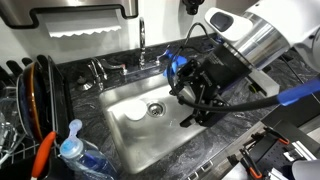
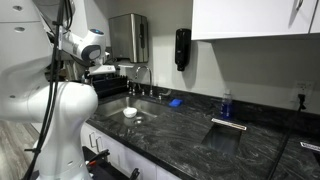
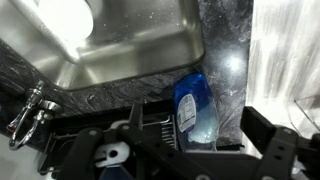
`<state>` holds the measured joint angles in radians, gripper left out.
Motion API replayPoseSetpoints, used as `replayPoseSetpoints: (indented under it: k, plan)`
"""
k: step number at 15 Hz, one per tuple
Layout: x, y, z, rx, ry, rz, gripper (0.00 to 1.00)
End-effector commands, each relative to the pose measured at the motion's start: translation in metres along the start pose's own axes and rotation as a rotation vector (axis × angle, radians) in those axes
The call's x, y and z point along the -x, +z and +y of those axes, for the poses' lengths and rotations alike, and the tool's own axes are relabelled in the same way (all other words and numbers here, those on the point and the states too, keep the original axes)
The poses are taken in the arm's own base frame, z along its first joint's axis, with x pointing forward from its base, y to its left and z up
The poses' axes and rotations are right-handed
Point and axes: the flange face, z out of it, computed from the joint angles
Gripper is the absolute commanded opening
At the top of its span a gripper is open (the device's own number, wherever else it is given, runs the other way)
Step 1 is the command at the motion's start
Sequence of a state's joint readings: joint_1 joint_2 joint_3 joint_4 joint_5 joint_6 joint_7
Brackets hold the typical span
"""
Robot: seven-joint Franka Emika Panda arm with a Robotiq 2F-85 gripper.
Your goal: Pick the soap bottle and put it on the right of the counter
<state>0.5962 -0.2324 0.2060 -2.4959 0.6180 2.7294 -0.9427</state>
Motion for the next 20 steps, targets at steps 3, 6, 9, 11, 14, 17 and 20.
replayPoseSetpoints:
  k: [3,6,9,11,14,17,20]
  plan:
    - [-0.011,0.020,0.000,0.134,0.093,-0.010,1.00]
    - [-0.024,0.024,-0.014,0.096,0.075,-0.019,1.00]
    - [-0.022,0.019,-0.020,0.100,0.061,-0.011,1.00]
    - [-0.027,0.019,-0.025,0.094,0.052,-0.005,1.00]
    - [-0.027,0.019,-0.025,0.093,0.050,-0.005,1.00]
    - [-0.034,0.032,-0.037,0.090,0.078,0.018,1.00]
    - [-0.040,0.041,-0.055,0.082,0.086,0.035,1.00]
